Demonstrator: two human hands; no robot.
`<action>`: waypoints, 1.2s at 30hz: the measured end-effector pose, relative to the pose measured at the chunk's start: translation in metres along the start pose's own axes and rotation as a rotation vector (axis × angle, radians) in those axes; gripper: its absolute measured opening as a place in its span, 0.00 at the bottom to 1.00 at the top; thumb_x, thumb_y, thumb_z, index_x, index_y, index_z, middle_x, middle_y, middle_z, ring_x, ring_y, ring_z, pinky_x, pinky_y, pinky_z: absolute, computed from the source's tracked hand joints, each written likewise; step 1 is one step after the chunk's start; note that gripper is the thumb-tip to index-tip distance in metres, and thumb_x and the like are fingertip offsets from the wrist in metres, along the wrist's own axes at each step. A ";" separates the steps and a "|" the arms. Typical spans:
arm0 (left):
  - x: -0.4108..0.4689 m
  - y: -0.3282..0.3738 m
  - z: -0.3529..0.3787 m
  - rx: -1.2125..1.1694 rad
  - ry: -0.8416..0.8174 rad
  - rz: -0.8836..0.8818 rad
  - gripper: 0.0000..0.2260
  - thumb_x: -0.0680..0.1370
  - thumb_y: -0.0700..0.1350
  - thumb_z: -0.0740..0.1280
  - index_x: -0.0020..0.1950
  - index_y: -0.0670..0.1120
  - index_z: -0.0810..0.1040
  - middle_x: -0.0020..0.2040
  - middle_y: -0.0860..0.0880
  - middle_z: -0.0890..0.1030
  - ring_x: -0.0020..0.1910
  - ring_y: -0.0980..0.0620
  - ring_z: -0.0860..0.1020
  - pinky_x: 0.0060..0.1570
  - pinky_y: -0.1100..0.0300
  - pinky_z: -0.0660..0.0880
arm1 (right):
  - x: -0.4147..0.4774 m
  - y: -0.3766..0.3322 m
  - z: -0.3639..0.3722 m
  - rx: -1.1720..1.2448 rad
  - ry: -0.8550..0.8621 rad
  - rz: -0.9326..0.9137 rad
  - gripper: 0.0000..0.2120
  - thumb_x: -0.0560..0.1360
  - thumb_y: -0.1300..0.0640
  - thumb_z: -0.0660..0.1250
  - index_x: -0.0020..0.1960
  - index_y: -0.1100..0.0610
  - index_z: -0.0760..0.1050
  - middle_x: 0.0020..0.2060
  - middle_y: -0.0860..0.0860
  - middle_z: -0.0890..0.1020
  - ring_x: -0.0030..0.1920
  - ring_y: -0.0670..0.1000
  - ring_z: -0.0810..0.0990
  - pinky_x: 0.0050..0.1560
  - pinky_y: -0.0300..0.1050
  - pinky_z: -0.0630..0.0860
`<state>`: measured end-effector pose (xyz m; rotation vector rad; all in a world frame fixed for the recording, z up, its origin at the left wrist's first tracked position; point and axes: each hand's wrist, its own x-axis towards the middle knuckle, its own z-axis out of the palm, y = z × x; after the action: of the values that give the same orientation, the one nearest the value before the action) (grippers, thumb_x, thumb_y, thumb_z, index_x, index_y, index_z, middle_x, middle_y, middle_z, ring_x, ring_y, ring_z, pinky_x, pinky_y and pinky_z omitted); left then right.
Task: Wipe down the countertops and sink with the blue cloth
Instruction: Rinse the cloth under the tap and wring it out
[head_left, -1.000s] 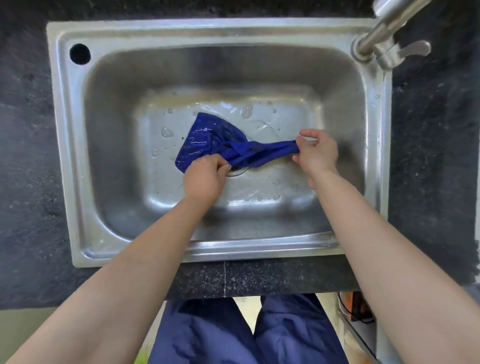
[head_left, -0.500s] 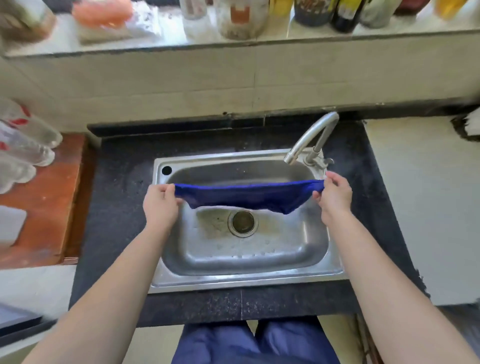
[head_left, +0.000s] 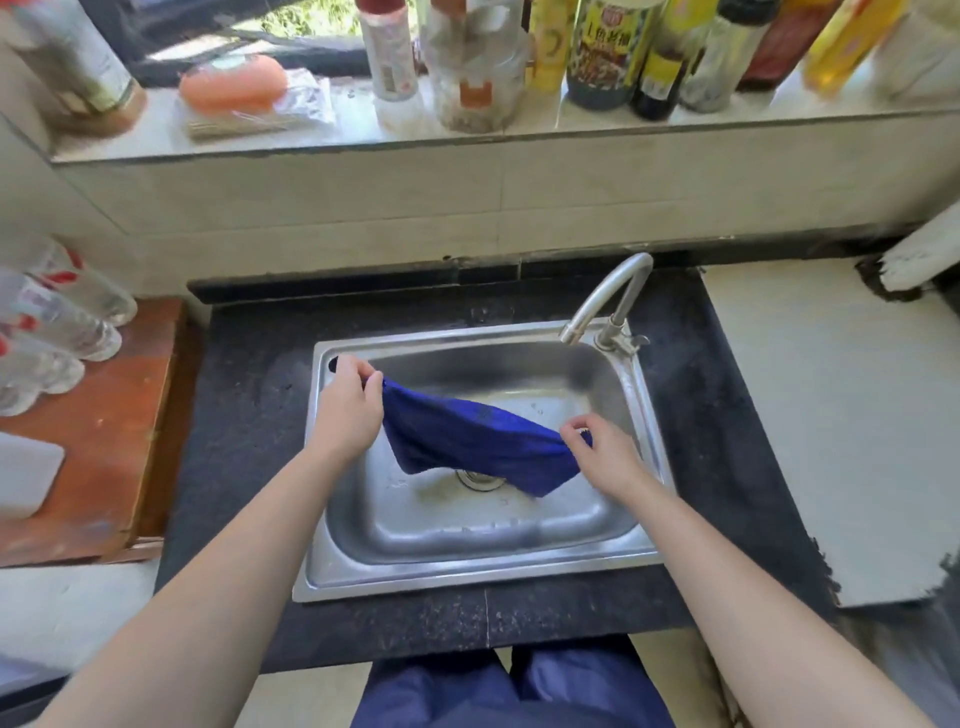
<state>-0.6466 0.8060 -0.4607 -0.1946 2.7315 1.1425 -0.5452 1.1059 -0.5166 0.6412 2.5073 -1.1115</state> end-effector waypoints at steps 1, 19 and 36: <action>0.001 -0.010 0.003 0.082 -0.046 0.009 0.04 0.82 0.42 0.58 0.51 0.43 0.69 0.42 0.49 0.75 0.39 0.49 0.72 0.43 0.55 0.65 | -0.001 0.003 0.004 -0.070 -0.064 -0.005 0.17 0.80 0.46 0.66 0.64 0.54 0.75 0.56 0.50 0.79 0.53 0.50 0.77 0.53 0.41 0.68; -0.001 -0.127 0.099 0.523 -0.269 0.081 0.10 0.81 0.41 0.58 0.59 0.42 0.75 0.52 0.39 0.77 0.52 0.38 0.72 0.45 0.48 0.69 | 0.050 0.068 0.023 -1.106 -0.027 -0.319 0.13 0.72 0.64 0.68 0.55 0.52 0.81 0.46 0.55 0.78 0.46 0.59 0.78 0.48 0.51 0.73; 0.037 -0.156 0.200 0.690 -0.416 0.222 0.17 0.78 0.41 0.65 0.67 0.44 0.75 0.60 0.40 0.77 0.58 0.37 0.72 0.51 0.45 0.71 | 0.118 0.114 0.088 -0.912 -0.158 -0.162 0.37 0.75 0.62 0.69 0.79 0.54 0.55 0.67 0.60 0.70 0.63 0.62 0.71 0.56 0.56 0.75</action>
<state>-0.6319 0.8381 -0.7146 0.3980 2.6099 0.1799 -0.5761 1.1386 -0.6972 0.0834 2.5731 0.0245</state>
